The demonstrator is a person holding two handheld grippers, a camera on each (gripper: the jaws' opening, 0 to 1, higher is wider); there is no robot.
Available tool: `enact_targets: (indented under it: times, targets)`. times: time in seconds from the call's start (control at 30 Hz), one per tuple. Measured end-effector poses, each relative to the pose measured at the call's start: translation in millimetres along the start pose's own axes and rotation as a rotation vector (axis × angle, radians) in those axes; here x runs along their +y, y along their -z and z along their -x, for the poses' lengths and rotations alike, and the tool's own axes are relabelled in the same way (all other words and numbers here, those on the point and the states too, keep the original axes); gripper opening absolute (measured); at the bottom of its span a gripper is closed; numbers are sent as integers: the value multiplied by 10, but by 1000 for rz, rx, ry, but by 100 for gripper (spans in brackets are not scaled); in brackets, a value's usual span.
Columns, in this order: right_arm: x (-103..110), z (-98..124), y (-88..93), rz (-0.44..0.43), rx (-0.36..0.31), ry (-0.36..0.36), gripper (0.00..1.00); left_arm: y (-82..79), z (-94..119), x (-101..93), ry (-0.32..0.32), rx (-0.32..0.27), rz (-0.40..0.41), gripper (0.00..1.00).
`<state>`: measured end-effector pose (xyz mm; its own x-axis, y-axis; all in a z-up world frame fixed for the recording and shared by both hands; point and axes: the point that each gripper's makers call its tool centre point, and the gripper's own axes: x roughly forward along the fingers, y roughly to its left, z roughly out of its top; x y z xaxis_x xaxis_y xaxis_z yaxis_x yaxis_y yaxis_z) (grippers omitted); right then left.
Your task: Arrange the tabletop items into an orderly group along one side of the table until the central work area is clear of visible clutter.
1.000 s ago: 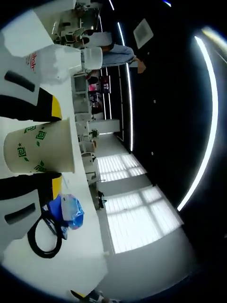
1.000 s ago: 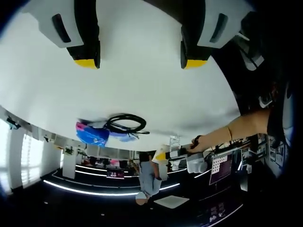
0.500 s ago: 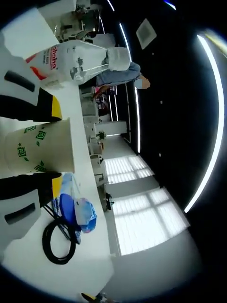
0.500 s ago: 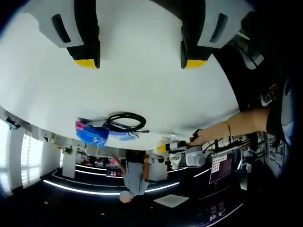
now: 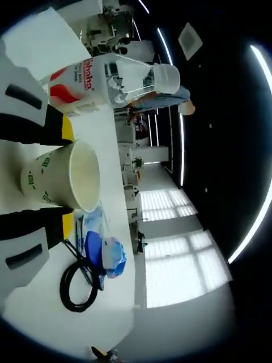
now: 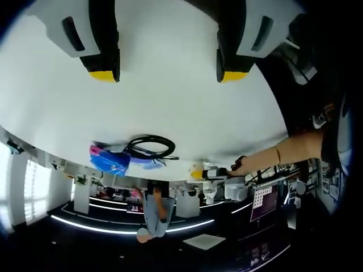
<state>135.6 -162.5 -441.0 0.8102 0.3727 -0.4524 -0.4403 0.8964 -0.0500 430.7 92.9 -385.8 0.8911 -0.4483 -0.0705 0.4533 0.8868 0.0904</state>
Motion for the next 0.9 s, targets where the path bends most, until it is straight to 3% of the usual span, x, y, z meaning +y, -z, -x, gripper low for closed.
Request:
enact_targets:
  times: [0.33,0.47,0.7,0.9]
  targets:
    - [18,15,-15,7,-1,0,66,16,21,-5,10,25,20,43]
    - [26,12,-11,6,0,-2,67,-33,45,-6,24,-4,33,44]
    - [-3,15,-5,0,-3,10,70,-181,72,-41,45,-45,11,62]
    - [3,12,-8,-8,-12,10,71,-216,108,-86,59,-53,-11,66]
